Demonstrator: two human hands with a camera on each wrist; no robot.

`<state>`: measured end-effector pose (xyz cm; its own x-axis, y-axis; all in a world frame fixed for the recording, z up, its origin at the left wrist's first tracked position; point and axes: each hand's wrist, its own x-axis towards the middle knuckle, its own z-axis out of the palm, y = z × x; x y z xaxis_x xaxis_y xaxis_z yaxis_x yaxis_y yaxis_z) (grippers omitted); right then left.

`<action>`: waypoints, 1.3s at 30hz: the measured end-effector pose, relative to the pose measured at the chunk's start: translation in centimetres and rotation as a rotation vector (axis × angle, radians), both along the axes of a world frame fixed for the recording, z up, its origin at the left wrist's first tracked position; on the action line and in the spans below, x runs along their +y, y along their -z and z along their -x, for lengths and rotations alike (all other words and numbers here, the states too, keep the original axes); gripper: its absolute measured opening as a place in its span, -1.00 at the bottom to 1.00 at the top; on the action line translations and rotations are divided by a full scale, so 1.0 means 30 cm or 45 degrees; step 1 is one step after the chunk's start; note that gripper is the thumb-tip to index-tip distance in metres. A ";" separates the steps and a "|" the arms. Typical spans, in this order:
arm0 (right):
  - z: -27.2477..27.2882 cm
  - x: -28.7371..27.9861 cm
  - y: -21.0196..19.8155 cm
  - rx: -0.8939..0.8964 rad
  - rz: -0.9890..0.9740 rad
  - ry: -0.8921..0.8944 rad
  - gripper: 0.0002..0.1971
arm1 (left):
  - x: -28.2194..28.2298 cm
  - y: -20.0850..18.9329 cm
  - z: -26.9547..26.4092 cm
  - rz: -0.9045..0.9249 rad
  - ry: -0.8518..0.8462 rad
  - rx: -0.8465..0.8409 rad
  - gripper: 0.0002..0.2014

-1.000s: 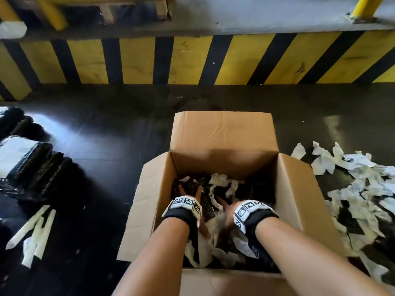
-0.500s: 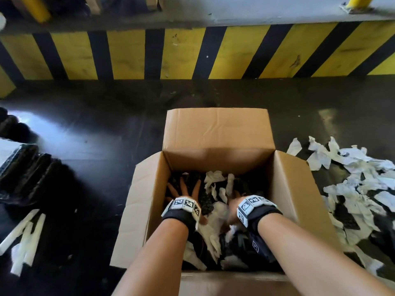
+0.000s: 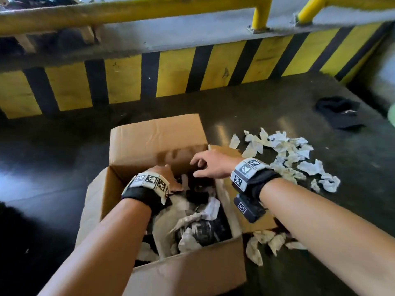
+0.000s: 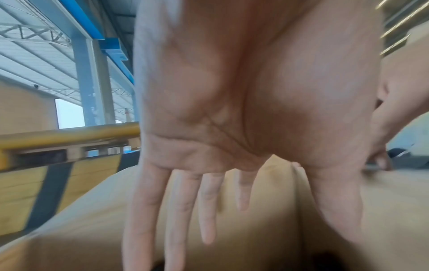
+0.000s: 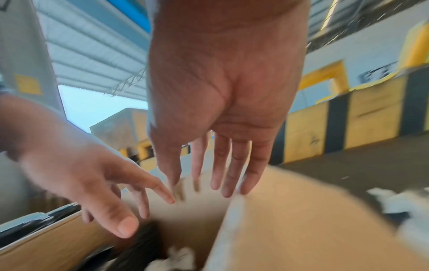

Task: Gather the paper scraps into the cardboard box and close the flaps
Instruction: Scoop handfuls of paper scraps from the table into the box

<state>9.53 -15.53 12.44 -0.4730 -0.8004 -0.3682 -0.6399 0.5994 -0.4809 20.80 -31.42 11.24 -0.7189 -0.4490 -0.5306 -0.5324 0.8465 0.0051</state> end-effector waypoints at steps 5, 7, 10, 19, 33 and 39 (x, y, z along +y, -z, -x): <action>0.156 0.426 -0.057 0.139 0.203 0.342 -0.75 | 0.371 -0.091 0.184 -0.134 0.311 0.238 -0.20; 0.204 0.611 -0.015 0.158 0.117 0.465 -0.71 | 0.558 -0.105 0.234 -0.240 0.419 0.286 -0.25; 0.243 0.890 0.091 0.124 -0.180 0.655 -0.45 | 0.815 -0.076 0.291 -0.434 0.530 0.289 -0.22; 0.124 1.421 0.478 -0.236 -0.661 0.984 0.57 | 1.134 0.309 0.338 -0.288 0.352 -0.061 0.34; 0.235 1.251 0.616 -0.152 -0.402 0.495 0.63 | 1.143 0.533 0.429 -0.292 -0.113 -0.102 0.53; 0.248 1.184 0.680 -0.055 -0.489 0.355 0.35 | 1.170 0.573 0.447 -0.332 0.003 -0.214 0.28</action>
